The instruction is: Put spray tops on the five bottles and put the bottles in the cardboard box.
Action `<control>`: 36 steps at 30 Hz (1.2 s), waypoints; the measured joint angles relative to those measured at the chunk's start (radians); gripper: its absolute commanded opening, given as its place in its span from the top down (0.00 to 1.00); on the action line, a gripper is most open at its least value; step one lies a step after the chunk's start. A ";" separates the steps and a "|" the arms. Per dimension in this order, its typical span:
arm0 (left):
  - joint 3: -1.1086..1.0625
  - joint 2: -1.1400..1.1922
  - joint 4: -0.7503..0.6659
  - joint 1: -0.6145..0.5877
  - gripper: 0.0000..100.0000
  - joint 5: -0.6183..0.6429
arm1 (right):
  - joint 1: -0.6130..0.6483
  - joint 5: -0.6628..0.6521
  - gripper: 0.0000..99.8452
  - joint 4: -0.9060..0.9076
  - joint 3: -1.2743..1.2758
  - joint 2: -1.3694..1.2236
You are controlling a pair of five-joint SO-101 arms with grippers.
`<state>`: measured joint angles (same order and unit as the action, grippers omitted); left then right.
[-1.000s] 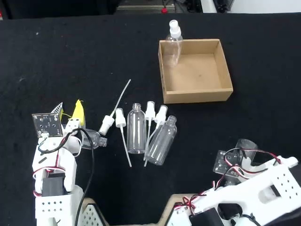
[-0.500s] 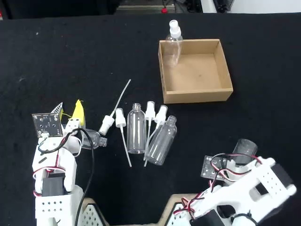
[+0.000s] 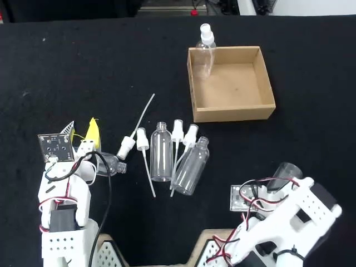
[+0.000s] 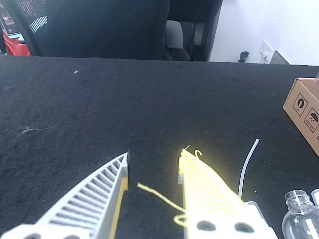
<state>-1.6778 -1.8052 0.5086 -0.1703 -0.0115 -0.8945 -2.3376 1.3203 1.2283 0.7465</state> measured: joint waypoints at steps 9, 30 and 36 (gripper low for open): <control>0.000 0.000 0.000 0.000 0.84 0.000 | 0.169 0.241 0.99 0.002 0.000 0.000; 0.000 0.000 0.000 0.000 0.84 0.000 | 0.532 0.999 0.99 -0.315 -0.037 0.000; 0.000 0.000 0.000 0.000 0.84 0.000 | 0.542 1.177 0.99 -0.457 -0.037 0.000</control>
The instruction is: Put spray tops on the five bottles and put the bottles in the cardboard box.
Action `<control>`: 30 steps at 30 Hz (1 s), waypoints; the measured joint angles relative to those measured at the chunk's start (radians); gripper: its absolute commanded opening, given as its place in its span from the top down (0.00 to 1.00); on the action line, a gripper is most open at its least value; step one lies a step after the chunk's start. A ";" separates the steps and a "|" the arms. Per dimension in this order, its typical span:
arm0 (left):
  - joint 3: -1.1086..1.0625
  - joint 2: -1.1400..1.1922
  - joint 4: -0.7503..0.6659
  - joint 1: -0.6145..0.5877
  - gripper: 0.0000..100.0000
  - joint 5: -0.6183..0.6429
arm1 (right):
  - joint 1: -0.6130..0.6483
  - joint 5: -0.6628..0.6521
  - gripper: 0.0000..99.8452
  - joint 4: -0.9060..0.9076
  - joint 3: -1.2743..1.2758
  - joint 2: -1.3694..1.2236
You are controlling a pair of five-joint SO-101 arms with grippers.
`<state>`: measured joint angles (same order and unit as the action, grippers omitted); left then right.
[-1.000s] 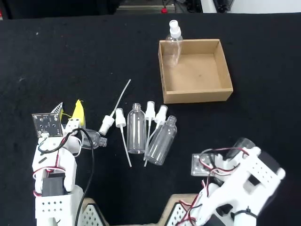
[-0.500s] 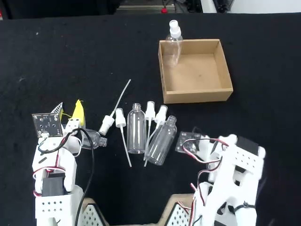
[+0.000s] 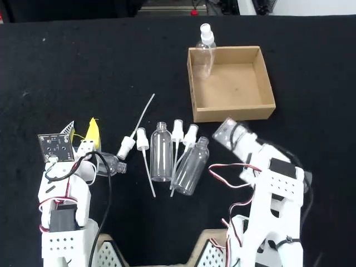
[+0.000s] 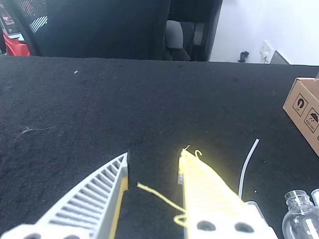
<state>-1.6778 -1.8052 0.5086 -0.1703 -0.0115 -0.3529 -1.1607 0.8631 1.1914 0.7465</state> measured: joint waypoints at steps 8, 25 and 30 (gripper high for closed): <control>0.000 0.000 0.000 0.000 0.84 0.000 | 0.002 0.229 0.81 -0.074 -0.035 0.000; 0.000 0.000 0.000 0.000 0.84 0.000 | -0.095 -0.459 0.71 0.704 -0.308 0.000; 0.000 0.000 0.000 0.000 0.84 0.000 | -0.218 -0.644 0.70 0.738 -0.308 0.000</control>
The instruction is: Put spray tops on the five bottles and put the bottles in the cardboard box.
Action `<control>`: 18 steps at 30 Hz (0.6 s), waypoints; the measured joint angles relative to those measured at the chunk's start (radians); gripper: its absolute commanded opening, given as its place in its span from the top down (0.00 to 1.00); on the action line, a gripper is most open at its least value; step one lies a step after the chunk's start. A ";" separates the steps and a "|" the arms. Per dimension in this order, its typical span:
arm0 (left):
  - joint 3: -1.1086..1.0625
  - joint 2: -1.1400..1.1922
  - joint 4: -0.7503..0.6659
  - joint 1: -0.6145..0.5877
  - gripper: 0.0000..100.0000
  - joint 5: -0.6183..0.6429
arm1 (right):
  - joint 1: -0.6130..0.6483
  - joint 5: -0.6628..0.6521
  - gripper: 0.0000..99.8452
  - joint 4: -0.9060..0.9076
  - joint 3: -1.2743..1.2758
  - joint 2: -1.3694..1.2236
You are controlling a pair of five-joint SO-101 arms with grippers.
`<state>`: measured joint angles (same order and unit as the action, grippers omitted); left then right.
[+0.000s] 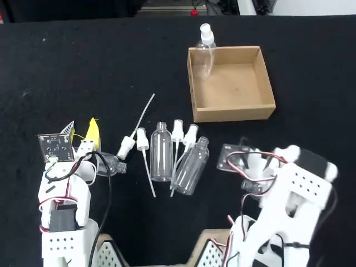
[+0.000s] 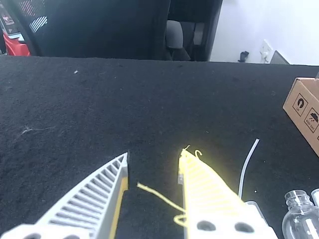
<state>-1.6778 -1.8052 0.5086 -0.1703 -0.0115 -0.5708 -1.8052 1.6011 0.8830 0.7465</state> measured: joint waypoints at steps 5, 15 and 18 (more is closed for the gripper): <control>0.000 0.000 0.000 0.000 0.84 0.000 | -0.104 -0.127 0.69 -0.124 0.081 0.000; 0.000 0.000 0.000 0.000 0.84 0.000 | -0.172 -0.140 0.62 -0.496 0.298 0.000; 0.000 0.000 0.000 0.000 0.84 0.000 | -0.172 -0.140 0.62 -0.574 0.358 0.000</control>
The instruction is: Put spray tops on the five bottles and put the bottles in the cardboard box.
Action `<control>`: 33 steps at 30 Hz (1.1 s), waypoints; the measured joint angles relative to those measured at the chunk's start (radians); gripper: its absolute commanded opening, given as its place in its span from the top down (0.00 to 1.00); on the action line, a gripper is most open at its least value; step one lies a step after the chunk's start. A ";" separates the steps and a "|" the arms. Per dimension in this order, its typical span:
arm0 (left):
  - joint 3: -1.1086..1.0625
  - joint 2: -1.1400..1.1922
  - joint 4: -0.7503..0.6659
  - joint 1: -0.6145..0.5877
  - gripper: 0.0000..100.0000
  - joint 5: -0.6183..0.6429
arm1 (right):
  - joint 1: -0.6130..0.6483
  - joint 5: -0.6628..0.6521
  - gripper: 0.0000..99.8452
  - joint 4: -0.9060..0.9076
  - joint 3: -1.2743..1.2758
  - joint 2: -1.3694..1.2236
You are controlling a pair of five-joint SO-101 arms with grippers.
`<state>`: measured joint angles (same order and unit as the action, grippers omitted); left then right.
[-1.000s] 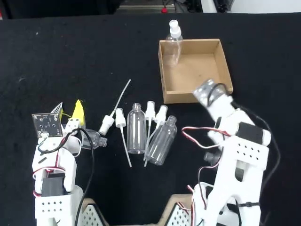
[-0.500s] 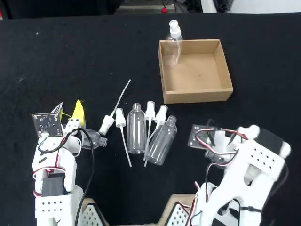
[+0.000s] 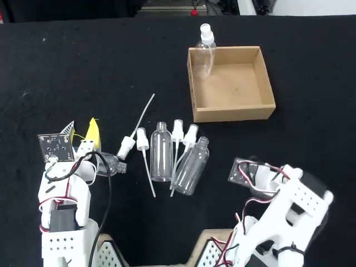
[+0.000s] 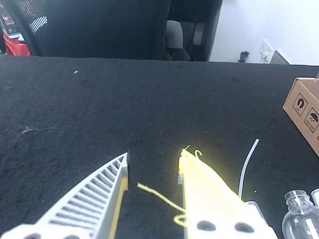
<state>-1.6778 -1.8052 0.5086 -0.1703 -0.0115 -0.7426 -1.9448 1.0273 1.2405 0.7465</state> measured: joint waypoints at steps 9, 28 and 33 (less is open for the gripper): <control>0.000 0.000 0.000 0.000 0.84 0.000 | -0.003 0.140 0.99 -0.106 0.083 0.000; 0.000 0.000 0.000 0.000 0.84 0.000 | -0.115 1.119 0.82 -0.023 -0.130 -0.071; 0.000 0.000 0.000 0.000 0.84 0.000 | -0.095 1.160 0.75 -0.012 -0.226 -0.206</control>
<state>-1.6778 -1.8052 0.5086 -0.1703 -0.0115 -0.8378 -0.7848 1.0150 1.0150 0.5409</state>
